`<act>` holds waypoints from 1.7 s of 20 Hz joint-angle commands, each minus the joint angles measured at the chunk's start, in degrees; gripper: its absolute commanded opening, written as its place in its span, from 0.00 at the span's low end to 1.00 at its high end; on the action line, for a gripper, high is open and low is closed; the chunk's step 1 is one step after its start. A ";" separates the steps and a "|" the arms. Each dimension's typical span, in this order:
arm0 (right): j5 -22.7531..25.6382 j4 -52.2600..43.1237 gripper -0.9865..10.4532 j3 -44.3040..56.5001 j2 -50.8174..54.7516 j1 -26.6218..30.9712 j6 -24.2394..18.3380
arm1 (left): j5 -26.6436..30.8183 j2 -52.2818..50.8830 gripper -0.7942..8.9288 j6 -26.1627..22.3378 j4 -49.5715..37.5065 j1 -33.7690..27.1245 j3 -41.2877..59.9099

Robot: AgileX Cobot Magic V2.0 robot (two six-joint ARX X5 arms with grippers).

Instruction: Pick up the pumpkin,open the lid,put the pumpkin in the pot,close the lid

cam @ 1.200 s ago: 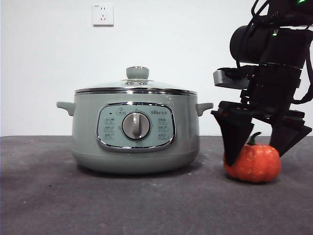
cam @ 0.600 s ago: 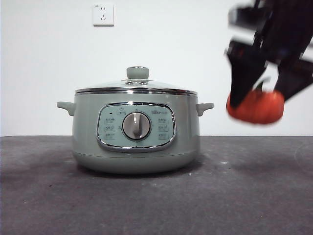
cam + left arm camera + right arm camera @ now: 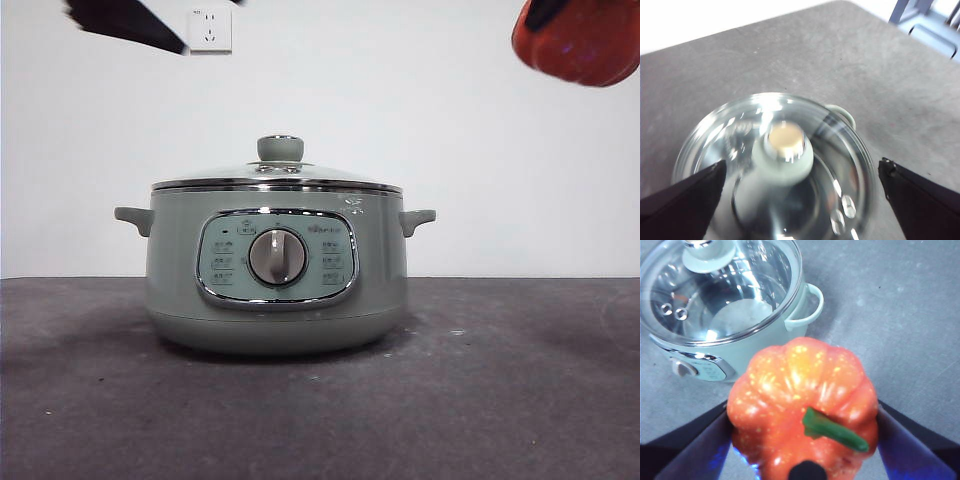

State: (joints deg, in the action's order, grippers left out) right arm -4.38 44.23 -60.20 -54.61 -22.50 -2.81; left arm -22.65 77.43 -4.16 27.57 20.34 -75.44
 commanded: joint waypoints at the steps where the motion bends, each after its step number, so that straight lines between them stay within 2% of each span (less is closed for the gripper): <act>1: -0.11 0.17 0.08 0.02 1.22 -0.09 0.42 | 2.14 6.78 0.89 -2.36 -0.61 1.99 -4.74; 4: -0.13 0.33 0.08 0.02 2.14 -0.09 0.39 | 4.94 13.59 0.89 -3.63 -1.49 3.93 -8.66; 7: -0.11 0.87 0.08 0.02 2.25 -0.09 0.39 | 5.31 18.38 0.89 -3.63 -4.02 4.81 -9.25; 17: -0.09 0.87 0.08 0.02 2.23 -0.07 0.37 | 6.23 21.92 0.88 -3.63 -3.58 5.60 -9.25; 20: -0.09 0.87 0.08 0.02 2.23 -0.07 0.37 | 6.19 21.92 0.74 -3.63 -2.05 5.66 -9.25; 24: -0.07 0.85 0.08 0.02 2.23 -0.07 0.37 | 6.14 21.92 0.71 -3.61 -1.66 5.99 -9.25; 25: -0.07 0.85 0.08 0.02 2.23 -0.07 0.37 | 6.14 21.92 0.65 -3.61 -1.60 6.05 -9.25; 27: -0.07 0.85 0.08 0.02 2.23 -0.07 0.37 | 6.14 21.92 0.44 -3.61 -1.64 6.40 -9.25; 34: -0.07 0.87 0.08 0.02 2.23 -0.07 0.37 | 6.14 21.92 0.10 -3.41 -0.50 6.40 -9.25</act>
State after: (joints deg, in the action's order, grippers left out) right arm -4.45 45.39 -60.20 -52.42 -22.50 -2.79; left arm -15.49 98.78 -7.46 26.52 26.37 -84.66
